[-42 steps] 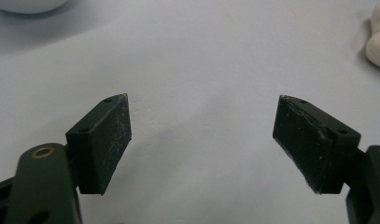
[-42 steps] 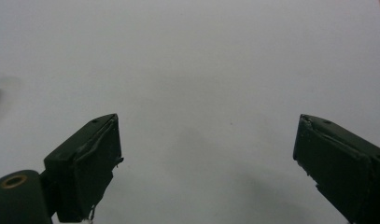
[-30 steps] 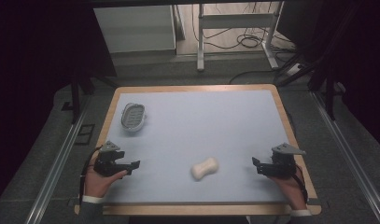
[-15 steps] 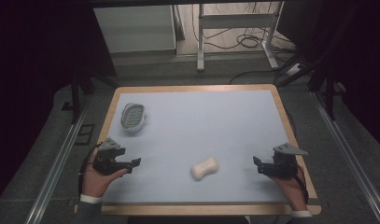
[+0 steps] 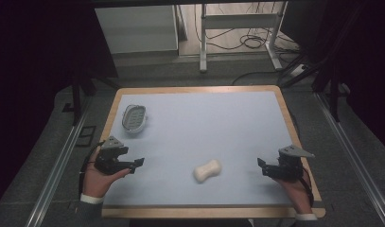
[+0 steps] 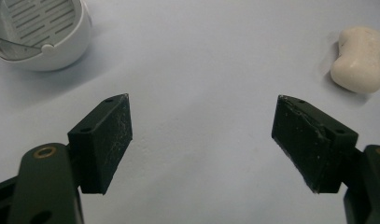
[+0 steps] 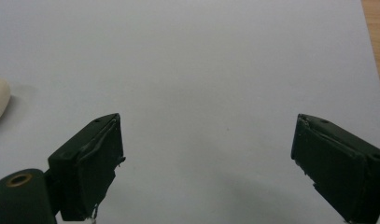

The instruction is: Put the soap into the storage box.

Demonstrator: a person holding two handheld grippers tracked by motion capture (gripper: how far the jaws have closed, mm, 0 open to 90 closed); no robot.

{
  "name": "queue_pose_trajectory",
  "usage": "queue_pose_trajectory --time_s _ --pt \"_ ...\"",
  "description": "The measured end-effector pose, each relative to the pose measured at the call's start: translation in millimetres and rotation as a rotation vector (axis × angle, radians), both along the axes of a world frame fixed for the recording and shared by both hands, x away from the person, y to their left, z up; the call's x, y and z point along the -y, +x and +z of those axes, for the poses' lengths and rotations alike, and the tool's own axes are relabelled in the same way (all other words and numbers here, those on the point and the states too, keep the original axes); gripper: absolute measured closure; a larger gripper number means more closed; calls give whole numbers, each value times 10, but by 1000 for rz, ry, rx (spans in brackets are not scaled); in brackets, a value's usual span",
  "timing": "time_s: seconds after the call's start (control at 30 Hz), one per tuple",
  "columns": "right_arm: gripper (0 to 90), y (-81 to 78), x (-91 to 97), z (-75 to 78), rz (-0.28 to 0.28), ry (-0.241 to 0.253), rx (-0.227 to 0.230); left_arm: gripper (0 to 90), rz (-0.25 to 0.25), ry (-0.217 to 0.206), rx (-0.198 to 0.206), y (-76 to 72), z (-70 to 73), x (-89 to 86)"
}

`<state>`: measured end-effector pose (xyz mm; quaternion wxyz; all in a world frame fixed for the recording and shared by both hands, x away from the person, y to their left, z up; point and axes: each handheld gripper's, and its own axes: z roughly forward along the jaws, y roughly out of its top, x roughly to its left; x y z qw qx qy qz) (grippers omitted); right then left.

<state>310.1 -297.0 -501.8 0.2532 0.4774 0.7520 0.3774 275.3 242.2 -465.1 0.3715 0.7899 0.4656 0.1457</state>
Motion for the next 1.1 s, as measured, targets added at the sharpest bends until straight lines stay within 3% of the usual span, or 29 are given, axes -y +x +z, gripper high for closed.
queue_pose_trajectory --time_s 0.1,0.67,1.1 --pt "91 3 -1 -4 3 1 -2 216 -11 -5 25 -9 79 61" --pt "91 -2 27 13 -10 13 9 216 -70 34 41 31 227 264" --pt "91 0 -10 8 7 7 8 215 -112 63 25 139 170 466"
